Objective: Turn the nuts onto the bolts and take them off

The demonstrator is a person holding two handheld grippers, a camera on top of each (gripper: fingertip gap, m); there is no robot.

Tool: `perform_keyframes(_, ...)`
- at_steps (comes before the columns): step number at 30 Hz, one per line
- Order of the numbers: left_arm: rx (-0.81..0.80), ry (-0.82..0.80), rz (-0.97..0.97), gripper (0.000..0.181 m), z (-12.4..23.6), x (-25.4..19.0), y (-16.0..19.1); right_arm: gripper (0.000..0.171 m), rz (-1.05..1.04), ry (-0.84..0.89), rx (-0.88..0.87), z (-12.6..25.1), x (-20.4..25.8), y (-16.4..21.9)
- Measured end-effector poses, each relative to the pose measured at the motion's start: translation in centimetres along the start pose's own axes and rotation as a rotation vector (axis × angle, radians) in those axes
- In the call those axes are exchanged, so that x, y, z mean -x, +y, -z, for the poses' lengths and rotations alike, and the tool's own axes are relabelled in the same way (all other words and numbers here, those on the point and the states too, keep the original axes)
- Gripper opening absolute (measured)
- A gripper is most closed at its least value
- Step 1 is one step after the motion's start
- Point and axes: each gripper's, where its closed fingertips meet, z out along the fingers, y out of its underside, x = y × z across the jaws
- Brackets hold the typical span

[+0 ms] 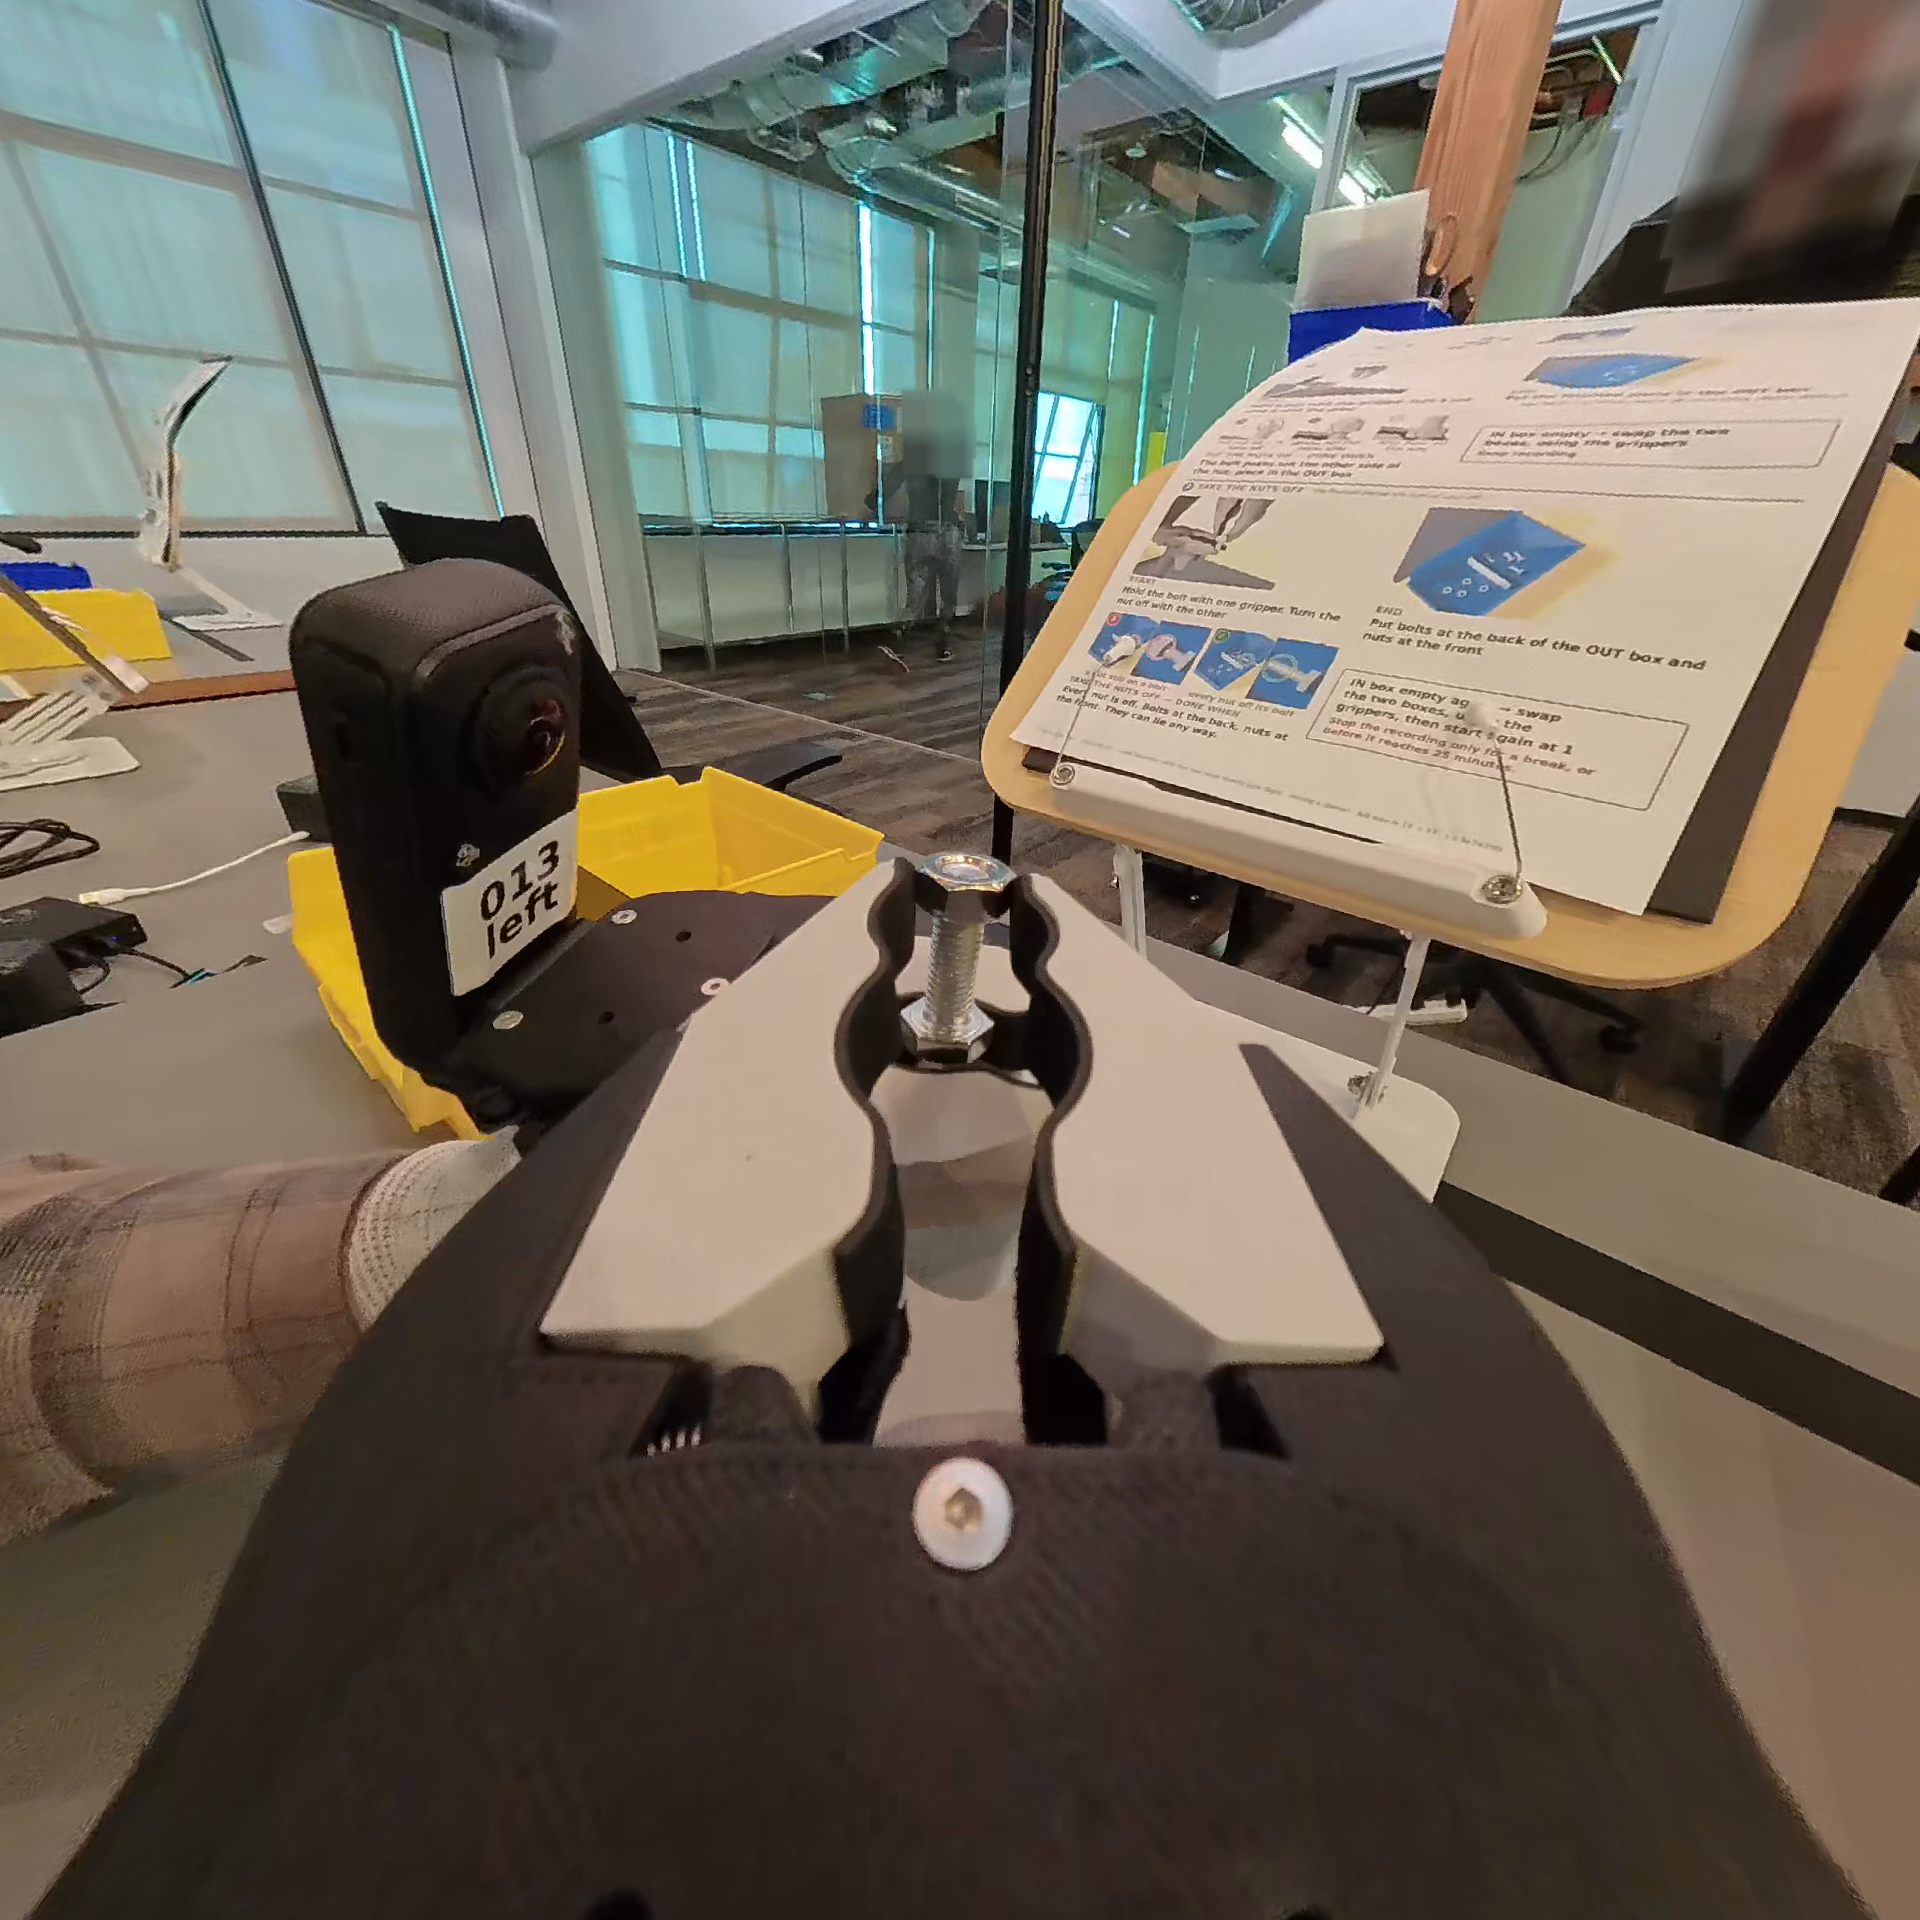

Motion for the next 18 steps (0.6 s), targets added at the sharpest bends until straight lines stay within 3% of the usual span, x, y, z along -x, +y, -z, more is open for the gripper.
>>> perform_keyframes(10,-0.019,0.223,0.112,0.020,1.1,-1.4,-1.5,0.016,0.042,-0.060,-0.042,0.7,0.4,-0.7)
perform_keyframes(18,-0.016,0.221,0.098,0.020,1.2,-1.3,-1.4,0.017,0.036,-0.068,-0.040,0.6,0.5,-0.8)
